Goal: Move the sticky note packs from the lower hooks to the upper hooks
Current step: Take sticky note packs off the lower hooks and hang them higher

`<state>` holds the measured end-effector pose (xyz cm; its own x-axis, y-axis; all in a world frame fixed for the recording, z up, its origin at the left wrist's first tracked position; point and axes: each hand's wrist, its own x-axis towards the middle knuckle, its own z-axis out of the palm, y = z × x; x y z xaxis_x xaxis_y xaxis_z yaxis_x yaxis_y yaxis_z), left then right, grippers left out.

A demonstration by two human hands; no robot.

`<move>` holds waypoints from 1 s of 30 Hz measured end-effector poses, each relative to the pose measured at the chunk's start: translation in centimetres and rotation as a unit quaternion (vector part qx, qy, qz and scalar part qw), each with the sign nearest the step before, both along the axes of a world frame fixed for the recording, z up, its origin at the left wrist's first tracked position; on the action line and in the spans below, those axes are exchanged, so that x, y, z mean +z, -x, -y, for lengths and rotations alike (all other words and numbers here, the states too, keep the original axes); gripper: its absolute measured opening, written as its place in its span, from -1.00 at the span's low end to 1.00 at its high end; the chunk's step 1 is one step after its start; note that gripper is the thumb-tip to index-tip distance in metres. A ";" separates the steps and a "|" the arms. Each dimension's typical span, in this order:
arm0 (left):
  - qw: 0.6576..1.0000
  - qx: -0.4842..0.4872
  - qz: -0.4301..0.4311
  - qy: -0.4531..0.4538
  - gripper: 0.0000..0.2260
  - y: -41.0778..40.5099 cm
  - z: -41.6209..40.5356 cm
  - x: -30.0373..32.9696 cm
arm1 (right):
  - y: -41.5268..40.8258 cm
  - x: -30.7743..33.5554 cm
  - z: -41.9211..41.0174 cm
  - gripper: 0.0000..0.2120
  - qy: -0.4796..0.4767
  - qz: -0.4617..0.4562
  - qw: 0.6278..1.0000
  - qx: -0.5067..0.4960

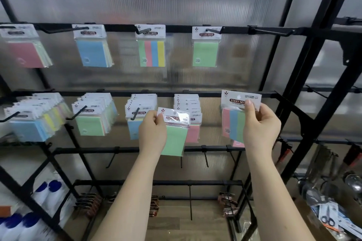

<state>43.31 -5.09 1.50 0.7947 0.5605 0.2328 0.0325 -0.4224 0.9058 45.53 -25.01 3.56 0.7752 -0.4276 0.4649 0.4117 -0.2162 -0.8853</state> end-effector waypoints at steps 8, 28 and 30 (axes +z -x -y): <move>0.990 -0.017 0.137 0.002 -0.80 -0.5 -0.9 4.8 | -0.2 -0.2 -0.7 -0.64 0.013 -0.008 0.999 -0.030; 0.937 -0.120 0.326 0.030 -0.84 -5.9 6.1 14.2 | -2.1 0.6 2.4 -0.63 0.001 0.012 1.000 -0.026; 0.939 -0.106 0.326 0.028 -0.85 -6.5 6.3 14.3 | -2.2 0.7 2.6 -0.62 0.003 0.012 1.000 -0.028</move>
<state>49.77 -11.38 15.77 0.5891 0.4310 0.6835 -0.6156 -0.3084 0.7252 47.73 -27.64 4.23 0.7386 -0.4674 0.4857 0.4197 -0.2450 -0.8740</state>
